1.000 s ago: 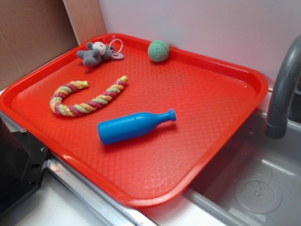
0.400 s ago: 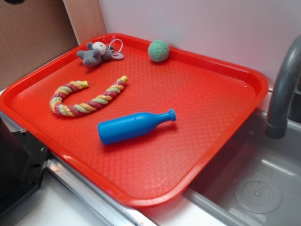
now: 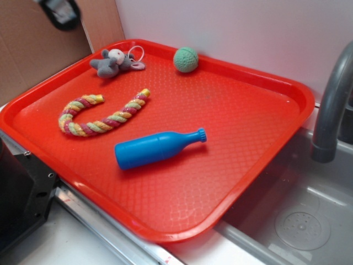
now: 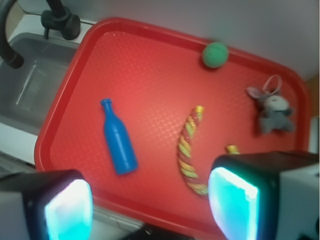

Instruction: Grab the blue bottle.

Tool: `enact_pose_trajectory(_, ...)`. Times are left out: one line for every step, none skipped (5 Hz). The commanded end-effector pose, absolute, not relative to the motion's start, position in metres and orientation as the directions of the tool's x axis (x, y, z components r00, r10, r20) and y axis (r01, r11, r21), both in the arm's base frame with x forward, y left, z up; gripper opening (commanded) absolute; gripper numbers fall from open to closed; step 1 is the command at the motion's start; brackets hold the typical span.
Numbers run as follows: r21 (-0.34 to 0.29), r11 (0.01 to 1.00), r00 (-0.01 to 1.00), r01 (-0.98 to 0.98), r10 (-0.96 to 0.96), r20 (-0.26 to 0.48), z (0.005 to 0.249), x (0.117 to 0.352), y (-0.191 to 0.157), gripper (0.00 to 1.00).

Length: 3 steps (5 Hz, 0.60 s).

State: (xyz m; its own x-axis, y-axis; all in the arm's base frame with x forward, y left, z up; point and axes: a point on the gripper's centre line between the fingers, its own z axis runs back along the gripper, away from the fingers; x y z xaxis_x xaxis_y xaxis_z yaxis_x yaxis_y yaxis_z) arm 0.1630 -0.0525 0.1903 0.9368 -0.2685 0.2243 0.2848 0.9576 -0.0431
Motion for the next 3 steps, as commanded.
enact_pose_trajectory(-0.017, 0.955, 0.934, 0.297, -0.287, 0.215, 0.147, 0.181, -0.084, 1.00)
enact_pose_trajectory(-0.023, 0.942, 0.931, 0.335, -0.327, 0.165, 0.115, 0.186, -0.095, 1.00)
enact_pose_trajectory(-0.058, 0.934, 0.930, 0.354, -0.345, 0.124, 0.079, 0.194, -0.100, 1.00)
